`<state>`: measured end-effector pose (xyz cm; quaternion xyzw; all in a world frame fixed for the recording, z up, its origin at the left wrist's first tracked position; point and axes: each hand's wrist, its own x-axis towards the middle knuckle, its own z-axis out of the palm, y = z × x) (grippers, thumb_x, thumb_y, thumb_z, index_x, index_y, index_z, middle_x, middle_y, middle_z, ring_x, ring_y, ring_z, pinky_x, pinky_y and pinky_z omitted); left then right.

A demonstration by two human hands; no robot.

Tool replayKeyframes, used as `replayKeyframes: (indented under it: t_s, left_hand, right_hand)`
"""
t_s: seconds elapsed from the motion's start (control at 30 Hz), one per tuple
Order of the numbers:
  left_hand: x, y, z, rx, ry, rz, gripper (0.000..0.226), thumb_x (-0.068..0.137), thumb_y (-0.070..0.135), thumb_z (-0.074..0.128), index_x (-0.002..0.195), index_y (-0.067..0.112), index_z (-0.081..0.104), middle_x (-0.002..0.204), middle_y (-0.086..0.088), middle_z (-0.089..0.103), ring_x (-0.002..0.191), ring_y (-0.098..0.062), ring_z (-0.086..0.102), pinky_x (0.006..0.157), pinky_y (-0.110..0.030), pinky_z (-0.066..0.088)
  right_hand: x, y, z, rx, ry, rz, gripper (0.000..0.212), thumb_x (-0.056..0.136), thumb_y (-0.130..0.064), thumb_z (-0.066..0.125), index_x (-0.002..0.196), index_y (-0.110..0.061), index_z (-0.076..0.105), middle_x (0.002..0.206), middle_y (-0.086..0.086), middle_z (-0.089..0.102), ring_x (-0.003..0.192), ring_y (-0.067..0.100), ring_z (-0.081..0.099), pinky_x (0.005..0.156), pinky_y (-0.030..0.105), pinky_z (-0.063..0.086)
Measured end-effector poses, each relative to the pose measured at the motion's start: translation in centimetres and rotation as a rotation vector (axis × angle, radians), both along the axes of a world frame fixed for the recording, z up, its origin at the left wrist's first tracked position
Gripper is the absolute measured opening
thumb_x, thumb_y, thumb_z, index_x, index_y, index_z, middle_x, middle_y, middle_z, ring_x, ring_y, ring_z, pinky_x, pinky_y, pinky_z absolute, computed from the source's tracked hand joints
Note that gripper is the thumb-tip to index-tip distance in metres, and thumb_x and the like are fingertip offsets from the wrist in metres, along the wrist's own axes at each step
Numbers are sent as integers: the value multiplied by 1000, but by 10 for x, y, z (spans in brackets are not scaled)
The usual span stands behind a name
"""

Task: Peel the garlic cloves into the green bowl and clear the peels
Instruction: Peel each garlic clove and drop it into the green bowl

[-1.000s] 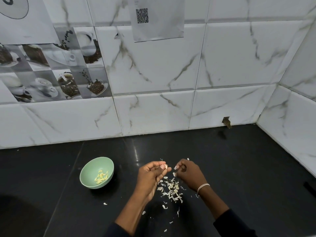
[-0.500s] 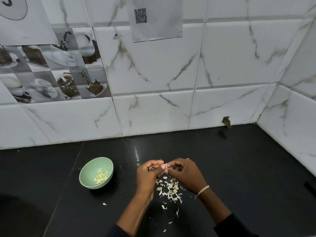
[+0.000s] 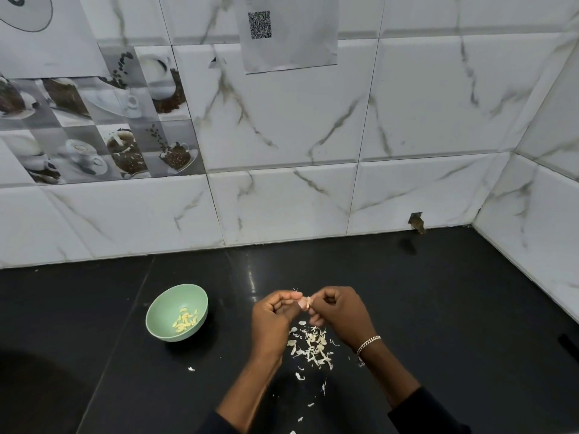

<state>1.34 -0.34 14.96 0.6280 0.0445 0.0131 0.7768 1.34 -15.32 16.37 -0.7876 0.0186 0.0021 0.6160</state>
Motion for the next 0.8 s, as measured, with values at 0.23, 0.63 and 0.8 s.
replayKeyframes:
  t_s: [0.23, 0.63, 0.8]
  left_hand:
    - [2, 3, 4, -364, 140, -52, 22, 86, -12, 64, 108, -8, 66, 100, -27, 73, 87, -28, 75, 72, -23, 60]
    - [2, 9, 0, -485, 204, -110, 25, 84, -9, 65, 109, -7, 65, 108, -27, 72, 93, -29, 73, 72, -23, 60]
    - [4, 15, -4, -399, 155, -107, 25, 84, -11, 66, 108, -6, 66, 109, -25, 72, 95, -27, 73, 79, -25, 60]
  right_hand:
    - [6, -10, -15, -137, 40, -105, 38, 101, -22, 52, 70, -3, 65, 60, 9, 66, 48, 19, 63, 48, 27, 50]
    - [21, -26, -68, -609, 130, -75, 7, 83, -21, 75, 78, -24, 71, 81, -8, 67, 73, 10, 64, 73, 30, 54]
    - [12, -17, -48, -376, -79, -138, 19, 81, -30, 81, 70, -21, 68, 63, -7, 67, 56, 1, 57, 57, 15, 45]
